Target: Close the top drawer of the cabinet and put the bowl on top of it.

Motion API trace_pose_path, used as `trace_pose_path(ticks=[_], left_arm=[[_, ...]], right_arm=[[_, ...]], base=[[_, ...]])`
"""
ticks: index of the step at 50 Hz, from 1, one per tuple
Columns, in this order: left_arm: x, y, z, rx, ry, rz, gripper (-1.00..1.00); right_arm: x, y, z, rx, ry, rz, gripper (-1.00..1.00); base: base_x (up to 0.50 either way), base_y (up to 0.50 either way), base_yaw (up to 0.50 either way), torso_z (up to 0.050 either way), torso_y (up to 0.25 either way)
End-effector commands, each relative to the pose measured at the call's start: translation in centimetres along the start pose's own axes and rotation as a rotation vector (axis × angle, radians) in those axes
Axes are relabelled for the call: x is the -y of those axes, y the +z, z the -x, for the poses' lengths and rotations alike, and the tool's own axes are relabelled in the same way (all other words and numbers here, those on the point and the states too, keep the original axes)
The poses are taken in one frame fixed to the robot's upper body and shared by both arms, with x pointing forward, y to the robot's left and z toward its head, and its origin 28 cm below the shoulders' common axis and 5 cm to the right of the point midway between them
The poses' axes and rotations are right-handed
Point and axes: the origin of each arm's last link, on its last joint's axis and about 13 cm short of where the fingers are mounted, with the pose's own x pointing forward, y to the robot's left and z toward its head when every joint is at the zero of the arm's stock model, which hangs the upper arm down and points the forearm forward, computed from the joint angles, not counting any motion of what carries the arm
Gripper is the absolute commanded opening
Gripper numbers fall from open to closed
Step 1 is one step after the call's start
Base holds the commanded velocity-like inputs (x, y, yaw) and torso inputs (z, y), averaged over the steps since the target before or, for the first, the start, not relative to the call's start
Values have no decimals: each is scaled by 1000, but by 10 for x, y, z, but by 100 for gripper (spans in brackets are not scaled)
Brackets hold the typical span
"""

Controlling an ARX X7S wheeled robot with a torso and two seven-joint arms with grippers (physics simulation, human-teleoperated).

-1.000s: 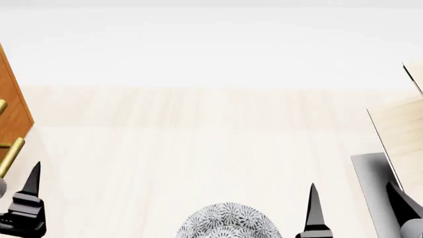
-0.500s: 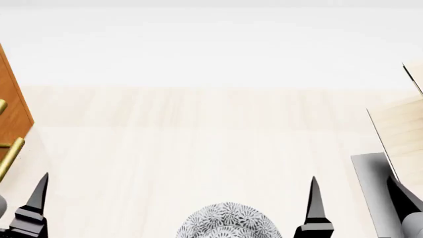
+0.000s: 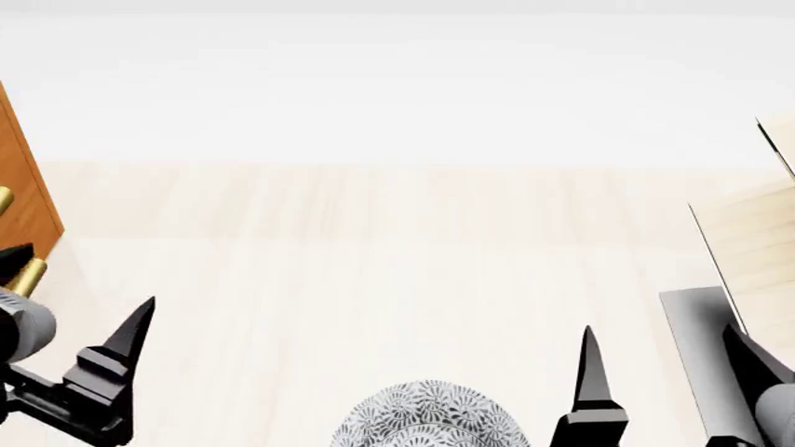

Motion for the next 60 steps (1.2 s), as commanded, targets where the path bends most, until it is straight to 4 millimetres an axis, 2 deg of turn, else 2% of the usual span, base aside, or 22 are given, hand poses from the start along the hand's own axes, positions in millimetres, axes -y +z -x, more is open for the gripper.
trace_pose_path(ticks=[1,5,15,23,41,60], left_arm=[[-4,23,-28,-4,-74,26,100],[-9,28,-45,-21,-67,23,100],[-13,30,-68,-57,-122,43,100],[-19,30,-94,-99,-127,66,100],[-14,29,-124,-163,-183,126,100],[0,21,-140,-234,-327,200,100]], right_arm=[[4,-2,-4,-9,-4,-3,100],[5,0,-4,-3,-9,-5,100],[5,0,0,-9,14,-2,100],[6,-5,-3,-18,14,-6,100],[8,-4,0,-25,6,8,100],[10,-7,0,-33,0,8,100]], base=[[0,0,0,0,0],[0,0,0,0,0],[0,0,0,0,0],[0,0,0,0,0],[0,0,0,0,0],[0,0,0,0,0]])
